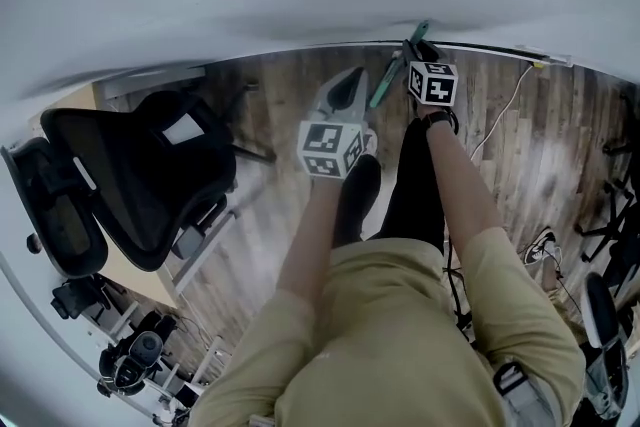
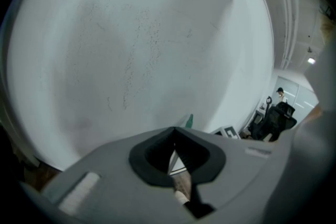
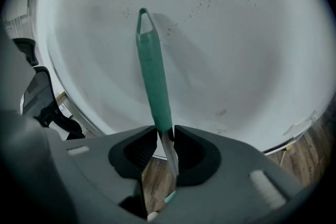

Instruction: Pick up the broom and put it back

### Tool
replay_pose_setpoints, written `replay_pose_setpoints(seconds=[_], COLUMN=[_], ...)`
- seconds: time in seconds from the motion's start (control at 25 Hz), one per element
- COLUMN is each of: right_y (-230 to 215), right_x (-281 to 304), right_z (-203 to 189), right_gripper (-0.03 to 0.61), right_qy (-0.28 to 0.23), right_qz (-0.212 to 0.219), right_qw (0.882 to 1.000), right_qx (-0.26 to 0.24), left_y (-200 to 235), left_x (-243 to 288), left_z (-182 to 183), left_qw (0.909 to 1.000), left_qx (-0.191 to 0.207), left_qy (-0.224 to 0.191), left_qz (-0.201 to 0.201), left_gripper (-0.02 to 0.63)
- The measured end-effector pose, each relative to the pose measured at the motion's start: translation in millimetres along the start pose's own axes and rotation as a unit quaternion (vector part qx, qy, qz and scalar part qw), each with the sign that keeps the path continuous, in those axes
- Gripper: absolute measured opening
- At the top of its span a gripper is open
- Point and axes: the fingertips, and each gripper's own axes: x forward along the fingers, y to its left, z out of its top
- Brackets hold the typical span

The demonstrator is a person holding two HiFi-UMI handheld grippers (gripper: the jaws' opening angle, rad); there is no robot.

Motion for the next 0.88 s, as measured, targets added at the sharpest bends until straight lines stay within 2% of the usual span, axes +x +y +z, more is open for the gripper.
replay_pose_setpoints(seconds=[0.24,0.44,0.56,0.72,0.88], right_y=[20,33,43,64,97], right_x=[-40,-82,-110,-149,-196], right_z=[-18,-25,-24,3,54], right_gripper=[0.095,0.090,0.087,0.086,0.086], right_qy=[0.015,0.012,0.007,-0.025,-0.077], right_qz=[-0.015,-0.032,-0.039,-0.039,-0.043], right_qw=[1.000,0.999,0.999,0.998,0.992], right_qx=[-0.024,-0.026,-0.025,-0.040,-0.085], left_y=[-3,-8,-14,-21,-31], left_x=[-23,-43,-56,-70,-85], left_z=[8,15,17,33,68], left_qw=[1.0000,0.9984,0.9977,0.9982,0.9984], left_qx=[-0.007,-0.055,-0.066,-0.056,-0.037], left_qy=[-0.005,-0.015,-0.012,-0.015,-0.033], left_qz=[-0.001,0.002,-0.005,-0.017,-0.029], left_gripper=[0.003,0.003,0.003,0.003,0.003])
